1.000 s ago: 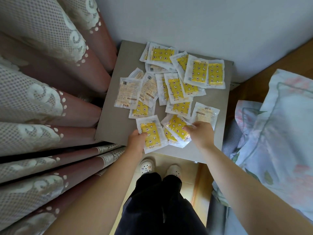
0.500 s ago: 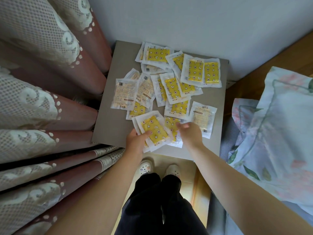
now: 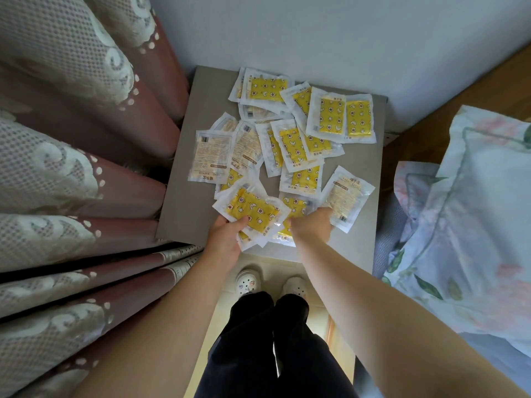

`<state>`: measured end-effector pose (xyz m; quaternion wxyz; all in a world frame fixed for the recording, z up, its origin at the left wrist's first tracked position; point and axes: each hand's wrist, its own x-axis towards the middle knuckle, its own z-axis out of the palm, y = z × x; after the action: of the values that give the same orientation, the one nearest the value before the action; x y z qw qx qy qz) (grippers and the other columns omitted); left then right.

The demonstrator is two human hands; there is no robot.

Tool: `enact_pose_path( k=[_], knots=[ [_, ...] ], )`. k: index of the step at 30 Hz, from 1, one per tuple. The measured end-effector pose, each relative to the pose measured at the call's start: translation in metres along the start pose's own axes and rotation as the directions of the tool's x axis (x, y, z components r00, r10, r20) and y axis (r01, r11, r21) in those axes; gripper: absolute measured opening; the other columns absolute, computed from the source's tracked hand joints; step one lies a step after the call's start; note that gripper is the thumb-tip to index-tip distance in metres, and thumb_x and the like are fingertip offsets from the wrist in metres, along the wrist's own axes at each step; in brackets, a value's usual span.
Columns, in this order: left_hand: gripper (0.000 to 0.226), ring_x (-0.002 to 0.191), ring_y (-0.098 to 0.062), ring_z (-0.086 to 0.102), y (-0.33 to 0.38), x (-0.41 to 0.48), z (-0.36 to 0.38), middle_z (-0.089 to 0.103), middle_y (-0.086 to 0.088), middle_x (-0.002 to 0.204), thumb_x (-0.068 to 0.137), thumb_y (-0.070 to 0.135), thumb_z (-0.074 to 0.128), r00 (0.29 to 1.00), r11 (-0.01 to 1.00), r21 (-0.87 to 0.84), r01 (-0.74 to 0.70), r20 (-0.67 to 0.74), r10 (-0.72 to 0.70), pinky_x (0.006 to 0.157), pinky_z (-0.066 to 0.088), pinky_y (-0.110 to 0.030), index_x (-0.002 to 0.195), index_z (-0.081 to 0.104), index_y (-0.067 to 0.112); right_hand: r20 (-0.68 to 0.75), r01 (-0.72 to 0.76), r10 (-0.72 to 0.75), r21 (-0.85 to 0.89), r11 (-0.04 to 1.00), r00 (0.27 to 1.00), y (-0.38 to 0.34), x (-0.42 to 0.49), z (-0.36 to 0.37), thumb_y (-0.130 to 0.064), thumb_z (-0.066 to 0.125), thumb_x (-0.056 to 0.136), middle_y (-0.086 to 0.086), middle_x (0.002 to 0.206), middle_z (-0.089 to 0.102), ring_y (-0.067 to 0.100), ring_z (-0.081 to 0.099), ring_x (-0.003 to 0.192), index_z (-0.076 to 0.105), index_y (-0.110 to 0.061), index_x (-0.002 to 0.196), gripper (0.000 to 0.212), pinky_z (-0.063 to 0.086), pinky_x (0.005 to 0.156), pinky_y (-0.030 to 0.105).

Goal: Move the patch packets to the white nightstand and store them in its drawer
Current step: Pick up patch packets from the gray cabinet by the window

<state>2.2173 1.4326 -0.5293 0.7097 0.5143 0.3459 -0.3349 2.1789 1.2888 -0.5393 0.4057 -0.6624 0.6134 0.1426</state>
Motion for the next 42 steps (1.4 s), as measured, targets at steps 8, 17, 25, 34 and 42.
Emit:
enact_pose_path(
  k=[8, 17, 25, 34, 42],
  knots=[
    [0.033, 0.096, -0.023, 0.067, 0.009, -0.007, 0.015, 0.071, -0.005, 0.099, 0.087, -0.009, 0.045, 0.943, 0.991, -0.122, 0.048, 0.333, -0.005, 0.082, 0.056, -0.04, 0.105, 0.06, 0.015, 0.062, -0.075, 0.063, 0.214, 0.974, 0.996, 0.005, 0.02, -0.076, -0.014, 0.077, 0.076, 0.004, 0.07, 0.057, 0.024, 0.058, 0.078, 0.059, -0.004, 0.079, 0.021, 0.052, 0.081, 0.037],
    [0.034, 0.081, -0.019, 0.072, 0.011, -0.014, 0.042, 0.074, -0.003, 0.088, 0.092, -0.004, 0.037, 0.891, 0.99, -0.105, 0.098, 0.452, -0.041, 0.068, 0.06, -0.038, 0.107, 0.059, 0.017, -0.103, -0.228, 0.253, 0.202, 0.952, 0.962, -0.003, 0.056, -0.089, -0.037, 0.066, 0.079, 0.01, 0.13, 0.051, 0.026, 0.055, 0.111, 0.052, -0.009, 0.127, 0.057, 0.048, 0.095, 0.037],
    [0.029, 0.087, -0.021, 0.069, 0.005, -0.011, 0.035, 0.07, -0.006, 0.098, 0.093, -0.006, 0.045, 0.94, 0.996, 0.083, 0.028, 0.336, -0.055, 0.07, 0.058, -0.037, 0.108, 0.06, 0.014, -0.155, -0.154, 0.188, 0.21, 0.966, 0.97, -0.019, 0.046, -0.073, -0.032, 0.077, 0.076, 0.011, 0.127, 0.049, 0.026, 0.057, 0.11, 0.034, -0.01, 0.129, 0.072, 0.048, 0.076, 0.033],
    [0.035, 0.096, -0.027, 0.066, -0.009, -0.011, 0.03, 0.07, -0.007, 0.1, 0.081, -0.013, 0.061, 0.975, 0.957, 0.279, -0.074, 0.221, 0.011, 0.089, 0.052, -0.045, 0.101, 0.062, 0.016, -0.022, -0.206, 0.223, 0.303, 0.931, 0.975, -0.007, 0.052, -0.084, -0.02, 0.078, 0.077, 0.008, 0.121, 0.058, 0.026, 0.058, 0.109, 0.042, -0.009, 0.127, 0.063, 0.045, 0.076, 0.032],
    [0.035, 0.084, -0.022, 0.069, -0.022, -0.008, 0.039, 0.071, -0.004, 0.093, 0.08, -0.013, 0.063, 0.992, 0.961, 0.27, -0.054, 0.122, 0.022, 0.072, 0.055, -0.038, 0.097, 0.062, 0.018, 0.131, -0.326, 0.301, 0.272, 0.905, 0.945, -0.015, 0.059, -0.092, -0.02, 0.078, 0.078, 0.003, 0.097, 0.058, 0.02, 0.061, 0.099, 0.054, -0.01, 0.113, 0.044, 0.044, 0.07, 0.028]
  ],
)
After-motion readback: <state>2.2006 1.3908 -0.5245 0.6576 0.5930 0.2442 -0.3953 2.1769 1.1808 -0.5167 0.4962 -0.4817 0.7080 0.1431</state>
